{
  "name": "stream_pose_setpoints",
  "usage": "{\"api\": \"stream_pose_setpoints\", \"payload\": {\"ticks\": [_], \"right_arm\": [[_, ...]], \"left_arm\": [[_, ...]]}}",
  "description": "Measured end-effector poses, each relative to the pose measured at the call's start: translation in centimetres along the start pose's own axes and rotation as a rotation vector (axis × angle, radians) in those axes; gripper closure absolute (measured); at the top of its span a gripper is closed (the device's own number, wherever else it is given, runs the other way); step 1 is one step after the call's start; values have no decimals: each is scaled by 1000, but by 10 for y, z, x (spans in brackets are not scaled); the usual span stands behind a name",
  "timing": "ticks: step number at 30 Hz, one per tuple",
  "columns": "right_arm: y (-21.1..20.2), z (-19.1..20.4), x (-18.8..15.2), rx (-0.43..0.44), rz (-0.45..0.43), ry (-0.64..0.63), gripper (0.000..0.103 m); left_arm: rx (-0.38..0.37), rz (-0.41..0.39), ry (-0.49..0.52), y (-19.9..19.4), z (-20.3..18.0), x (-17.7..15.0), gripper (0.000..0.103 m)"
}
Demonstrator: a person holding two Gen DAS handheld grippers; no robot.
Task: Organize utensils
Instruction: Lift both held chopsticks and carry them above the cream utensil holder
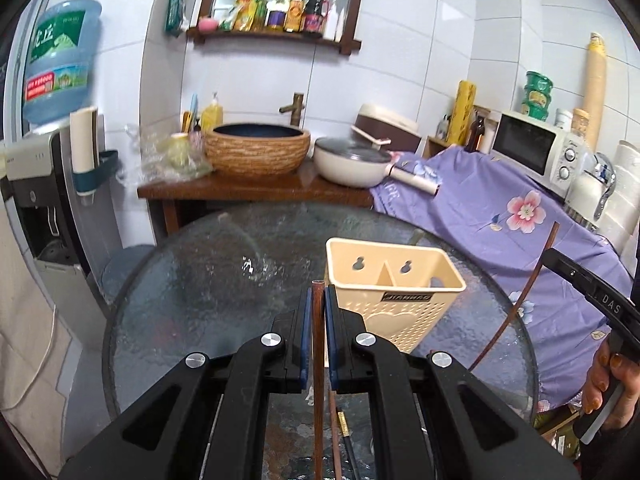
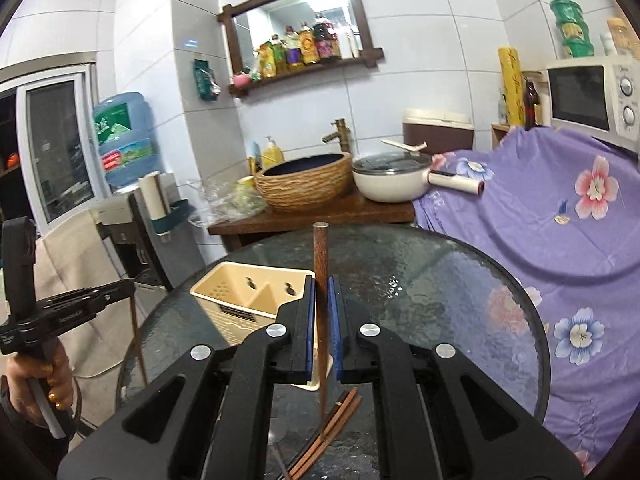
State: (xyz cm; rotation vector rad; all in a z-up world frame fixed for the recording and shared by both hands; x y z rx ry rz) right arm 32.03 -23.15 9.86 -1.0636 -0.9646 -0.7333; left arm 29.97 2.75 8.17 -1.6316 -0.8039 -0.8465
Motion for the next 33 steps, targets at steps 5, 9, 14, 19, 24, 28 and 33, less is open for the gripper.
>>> {"api": "stream_pose_setpoints", "payload": {"ticks": [5, 9, 14, 19, 24, 28, 33], "right_arm": [[-8, 8, 6, 23, 6, -10, 96], [-12, 13, 14, 67, 18, 7, 96], [-17, 25, 28, 96, 16, -16, 96], [-18, 36, 49, 138, 28, -20, 96], [-25, 51, 88, 161, -16, -38, 96], [-26, 58, 125, 140, -81, -40, 96], [-19, 63, 153, 65, -185, -69, 96]], "left_arm": [[-10, -24, 5, -11, -6, 8, 97], [-24, -48, 13, -22, -9, 18, 97], [-35, -98, 29, -42, -16, 36, 96], [-70, -131, 27, -58, -24, 62, 97], [-66, -217, 47, -83, -37, 110, 97], [-41, -279, 36, -88, -47, 149, 96], [-3, -345, 8, -79, -53, 172, 97]]}}
Point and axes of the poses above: each gripper's, at about its wrist camera, not at the fingertips, and y roughly the way its jaws point, z to its left, x to its top, the point moved 7 cm from there along y, roughly the way its jaws point, and after that the axes turned 2 degrees about -y, right-handed, at the moved point
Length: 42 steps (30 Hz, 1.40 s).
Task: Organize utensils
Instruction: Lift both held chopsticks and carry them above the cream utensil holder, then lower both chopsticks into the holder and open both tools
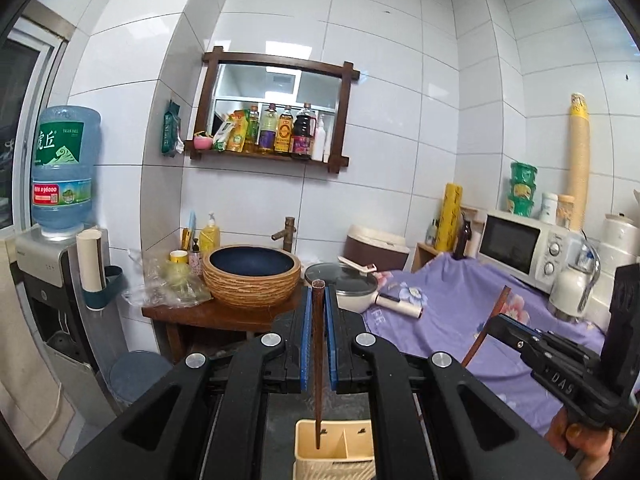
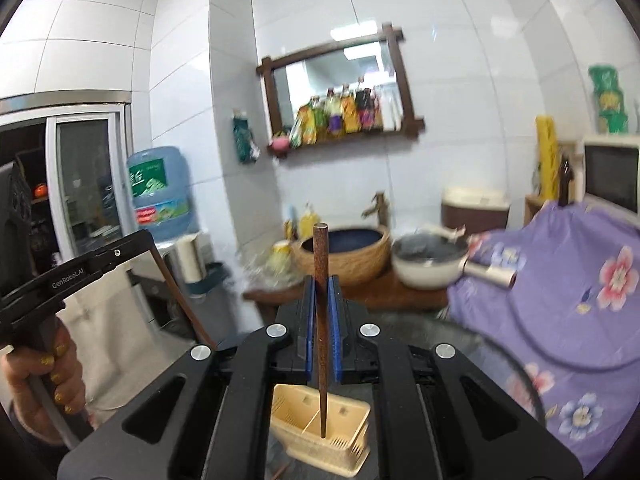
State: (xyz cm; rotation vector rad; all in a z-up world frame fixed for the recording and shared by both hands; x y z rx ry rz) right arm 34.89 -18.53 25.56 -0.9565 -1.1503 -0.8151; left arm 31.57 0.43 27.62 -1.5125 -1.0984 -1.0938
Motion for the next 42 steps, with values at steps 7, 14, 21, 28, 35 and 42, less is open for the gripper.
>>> {"api": "stream_pose_setpoints", "payload": {"ticks": [7, 14, 21, 28, 35, 42], "right_arm": [[36, -3, -34, -55, 35, -13, 96], [64, -17, -81, -57, 125, 42, 96], [78, -30, -107, -65, 176, 97, 96], [88, -39, -126, -85, 223, 116, 96], [90, -47, -137, -98, 242, 130, 95], [73, -47, -146, -99, 225, 100, 45]], "left_arm": [[11, 45, -34, 35, 0, -35, 97], [28, 155, -70, 68, 16, -88, 97], [20, 235, -83, 84, 24, -125, 97], [20, 272, -76, 90, 26, -140, 96], [22, 288, -48, 91, 22, -149, 91], [18, 243, -38, 74, 25, -148, 39]]}}
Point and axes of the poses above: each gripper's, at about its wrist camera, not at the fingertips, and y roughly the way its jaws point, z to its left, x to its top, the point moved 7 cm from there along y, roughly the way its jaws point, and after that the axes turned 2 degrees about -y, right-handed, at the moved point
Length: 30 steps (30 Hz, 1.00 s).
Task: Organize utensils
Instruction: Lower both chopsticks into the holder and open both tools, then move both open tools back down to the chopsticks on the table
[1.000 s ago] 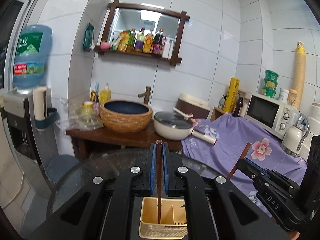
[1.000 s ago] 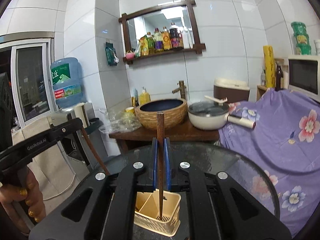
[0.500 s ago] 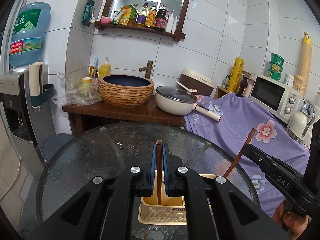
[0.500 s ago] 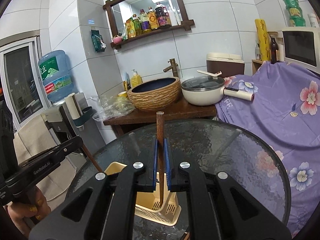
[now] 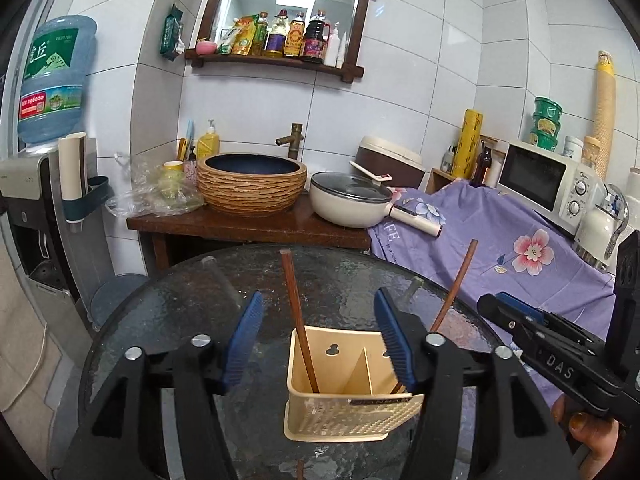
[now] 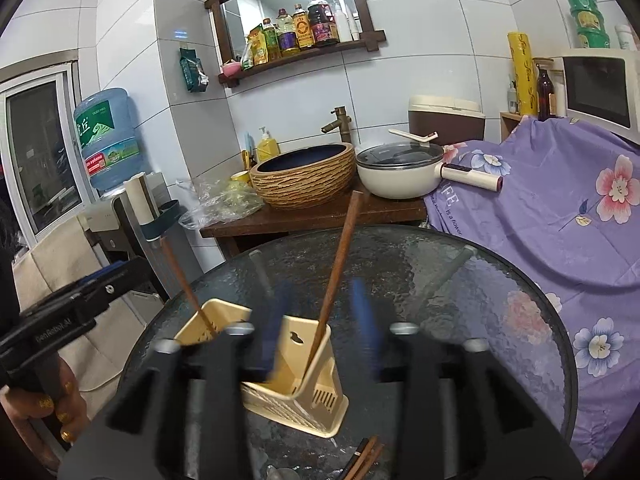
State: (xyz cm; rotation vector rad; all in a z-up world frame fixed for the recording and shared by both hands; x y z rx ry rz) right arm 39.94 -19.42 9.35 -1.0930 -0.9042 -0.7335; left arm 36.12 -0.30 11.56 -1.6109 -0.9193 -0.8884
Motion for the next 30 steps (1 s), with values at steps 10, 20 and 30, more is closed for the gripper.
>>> {"api": "stream_pose_setpoints", "payload": {"ticks": [10, 20, 30], "right_arm": [[-13, 6, -80, 17, 132, -105, 45], [-11, 19, -187, 72, 361, -221, 47], [-14, 17, -223, 49, 460, -262, 58]], "left_arm": [[32, 101, -2, -19, 29, -74, 10], [101, 302, 112, -17, 47, -173, 10], [90, 382, 143, -19, 49, -209, 21]]}}
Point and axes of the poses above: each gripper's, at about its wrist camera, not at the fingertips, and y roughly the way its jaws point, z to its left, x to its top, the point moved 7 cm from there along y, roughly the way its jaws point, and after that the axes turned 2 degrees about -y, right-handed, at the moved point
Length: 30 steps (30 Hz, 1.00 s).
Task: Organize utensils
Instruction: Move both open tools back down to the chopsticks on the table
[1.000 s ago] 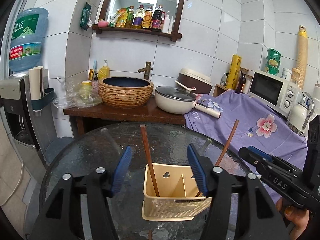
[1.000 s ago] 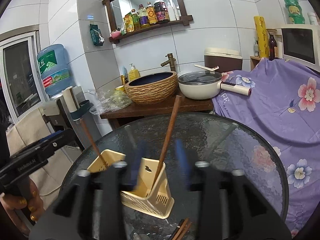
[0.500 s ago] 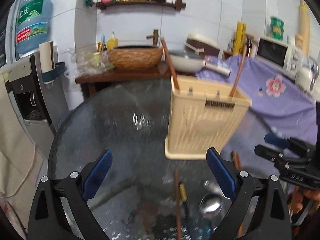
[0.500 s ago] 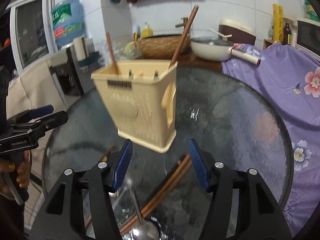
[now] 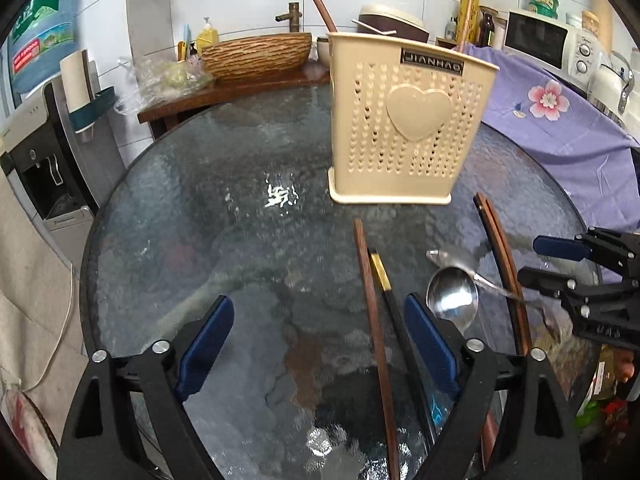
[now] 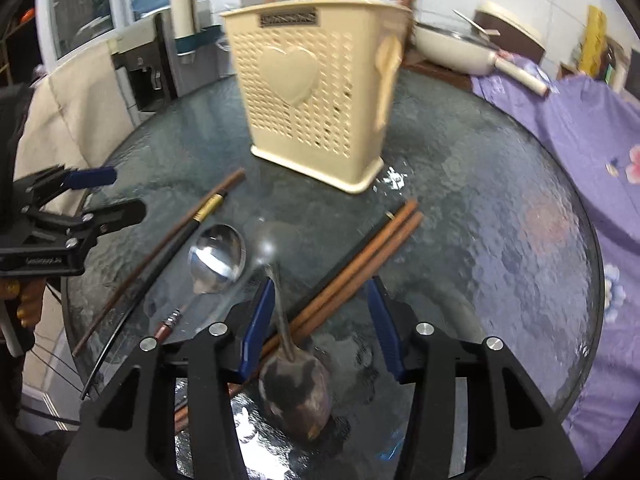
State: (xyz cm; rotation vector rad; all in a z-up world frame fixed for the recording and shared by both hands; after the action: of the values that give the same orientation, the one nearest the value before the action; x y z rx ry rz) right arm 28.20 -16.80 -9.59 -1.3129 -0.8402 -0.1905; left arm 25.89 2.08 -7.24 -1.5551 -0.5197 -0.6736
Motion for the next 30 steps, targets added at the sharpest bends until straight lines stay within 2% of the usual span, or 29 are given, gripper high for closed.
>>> {"api": "stream_pose_setpoints", "payload": {"ticks": [4, 7, 24, 25, 27, 30], "right_arm": [[5, -21, -4, -52, 28, 86, 61], [12, -35, -3, -49, 46, 164, 62], [39, -56, 24, -105, 116, 217, 64], [40, -60, 23, -108, 125, 221, 65], [42, -67, 22, -120, 124, 224, 76], [42, -76, 24, -105, 119, 262, 77]], "left_arm": [[-4, 23, -9, 6, -1, -6, 26], [-7, 28, -9, 9, -4, -6, 27], [-1, 49, 13, 22, -13, -3, 32], [-4, 54, 15, 22, -13, -5, 33], [-5, 58, 21, 22, -14, -6, 33], [-6, 62, 35, 20, -18, -8, 34]]}}
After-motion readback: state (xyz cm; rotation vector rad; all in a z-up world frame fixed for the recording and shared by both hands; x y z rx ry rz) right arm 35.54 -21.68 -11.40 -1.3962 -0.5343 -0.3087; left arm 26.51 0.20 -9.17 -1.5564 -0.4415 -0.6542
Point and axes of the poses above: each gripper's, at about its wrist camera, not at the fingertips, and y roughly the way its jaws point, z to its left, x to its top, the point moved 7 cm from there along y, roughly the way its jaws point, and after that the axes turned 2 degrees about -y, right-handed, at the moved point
